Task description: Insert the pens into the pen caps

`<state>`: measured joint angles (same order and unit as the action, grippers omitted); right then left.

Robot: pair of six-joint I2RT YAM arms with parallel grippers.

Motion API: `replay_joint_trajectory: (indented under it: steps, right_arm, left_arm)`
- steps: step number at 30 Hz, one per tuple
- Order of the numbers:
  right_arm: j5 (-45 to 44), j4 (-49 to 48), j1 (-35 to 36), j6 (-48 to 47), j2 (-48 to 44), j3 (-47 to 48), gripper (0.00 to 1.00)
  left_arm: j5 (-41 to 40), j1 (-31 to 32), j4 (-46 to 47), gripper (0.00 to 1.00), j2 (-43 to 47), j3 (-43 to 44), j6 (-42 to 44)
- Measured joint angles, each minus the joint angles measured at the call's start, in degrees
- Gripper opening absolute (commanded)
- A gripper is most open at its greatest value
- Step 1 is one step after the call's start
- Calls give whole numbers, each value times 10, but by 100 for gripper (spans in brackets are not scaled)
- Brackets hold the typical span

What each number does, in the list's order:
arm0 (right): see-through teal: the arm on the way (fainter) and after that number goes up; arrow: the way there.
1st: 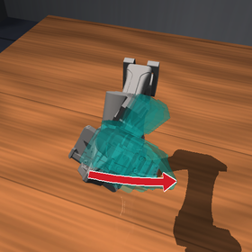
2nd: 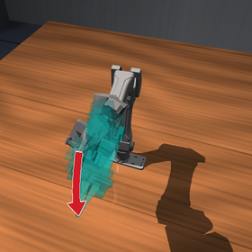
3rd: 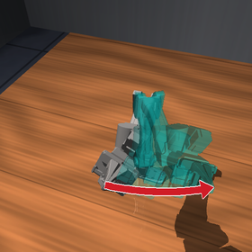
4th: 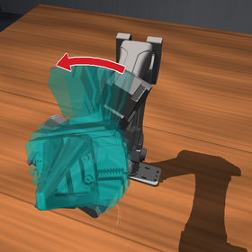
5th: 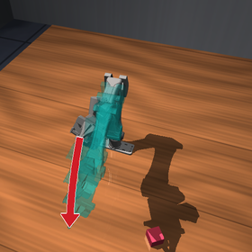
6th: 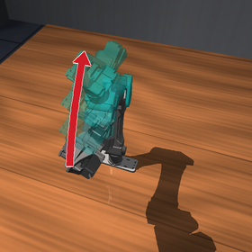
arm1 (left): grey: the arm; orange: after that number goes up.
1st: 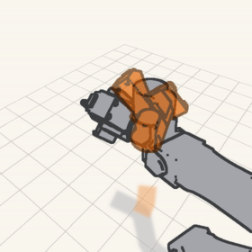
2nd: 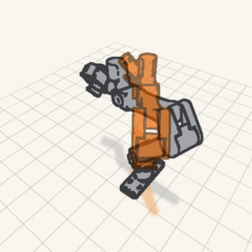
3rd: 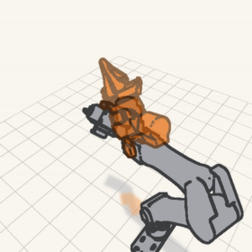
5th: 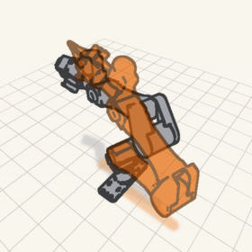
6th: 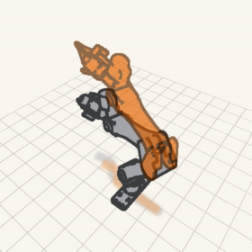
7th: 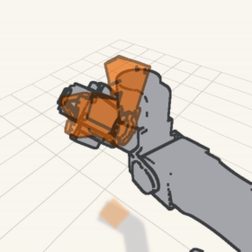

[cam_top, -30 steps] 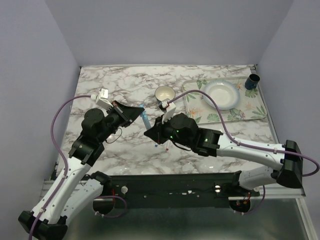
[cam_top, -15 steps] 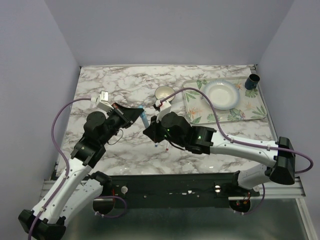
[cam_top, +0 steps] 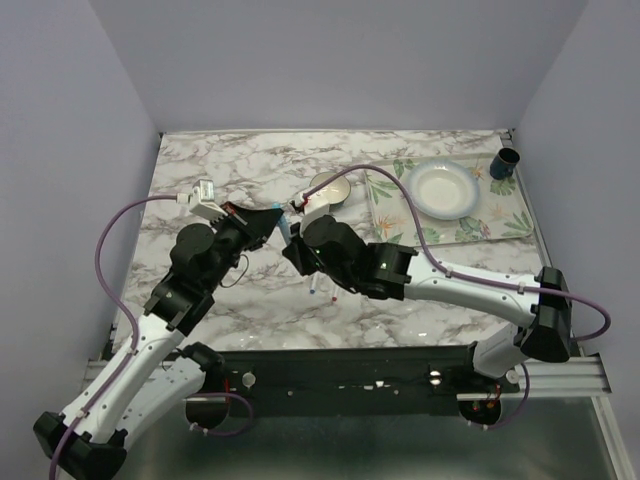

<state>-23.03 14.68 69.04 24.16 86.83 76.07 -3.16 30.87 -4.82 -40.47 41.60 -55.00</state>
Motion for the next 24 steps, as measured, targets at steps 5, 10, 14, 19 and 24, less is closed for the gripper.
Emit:
replay_joint_trajectory:
  steps: [5, 10, 14, 19, 24]
  right_arm:
    - [-18, 34, 0, -13, 22, 42, 1]
    - [-24, 36, -3, -30, 22, 47, 1]
    - [-18, 35, -11, -38, 22, 46, 1]
    - [6, 20, -22, -63, 2, 21, 1]
    - [31, -39, -36, -108, -37, -39, 1]
  left_arm:
    - [-22, 4, 17, 0, -6, 0, 13]
    - [-24, 7, 40, 0, -12, -3, 10]
    - [-24, 7, 55, 0, -21, -7, -7]
    - [-25, 17, 65, 0, -23, -14, -30]
    - [-18, 29, 74, 0, -34, -11, -42]
